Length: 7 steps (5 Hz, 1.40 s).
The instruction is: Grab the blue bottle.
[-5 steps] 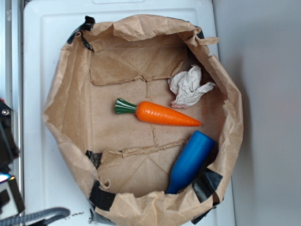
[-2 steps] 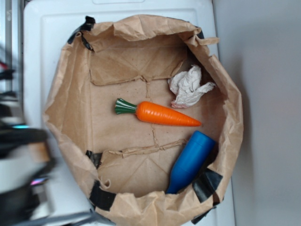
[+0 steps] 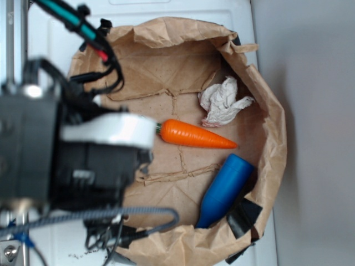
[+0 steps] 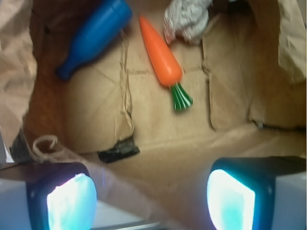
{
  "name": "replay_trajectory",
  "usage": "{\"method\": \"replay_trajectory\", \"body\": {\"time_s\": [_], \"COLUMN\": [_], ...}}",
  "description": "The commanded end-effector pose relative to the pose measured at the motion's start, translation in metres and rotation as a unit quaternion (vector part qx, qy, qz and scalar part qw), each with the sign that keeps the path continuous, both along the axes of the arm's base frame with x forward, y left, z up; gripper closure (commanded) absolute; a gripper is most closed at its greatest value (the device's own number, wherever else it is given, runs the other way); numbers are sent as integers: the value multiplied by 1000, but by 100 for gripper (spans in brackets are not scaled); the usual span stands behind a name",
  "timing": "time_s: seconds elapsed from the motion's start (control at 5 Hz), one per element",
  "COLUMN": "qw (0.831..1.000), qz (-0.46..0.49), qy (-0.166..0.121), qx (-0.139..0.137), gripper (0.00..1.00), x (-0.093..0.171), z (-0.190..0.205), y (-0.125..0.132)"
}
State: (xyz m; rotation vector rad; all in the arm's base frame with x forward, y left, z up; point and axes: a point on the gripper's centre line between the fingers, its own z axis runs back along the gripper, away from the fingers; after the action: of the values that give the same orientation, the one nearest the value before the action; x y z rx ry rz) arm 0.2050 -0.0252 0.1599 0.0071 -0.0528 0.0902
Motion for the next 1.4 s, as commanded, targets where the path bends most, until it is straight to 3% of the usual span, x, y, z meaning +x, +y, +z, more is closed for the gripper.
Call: {"method": "replay_trajectory", "body": {"time_s": [0.0, 0.2, 0.4, 0.6, 1.2], "qw": [993, 991, 987, 983, 983], "qz": [81, 118, 151, 172, 172], "qy": [-70, -33, -23, -21, -21], "qx": [-39, -55, -48, -62, -62], "gripper": [0, 0, 0, 0, 0], "x": [11, 61, 109, 159, 159], "z": [-7, -56, -76, -86, -86], "y": [13, 19, 13, 4, 4]}}
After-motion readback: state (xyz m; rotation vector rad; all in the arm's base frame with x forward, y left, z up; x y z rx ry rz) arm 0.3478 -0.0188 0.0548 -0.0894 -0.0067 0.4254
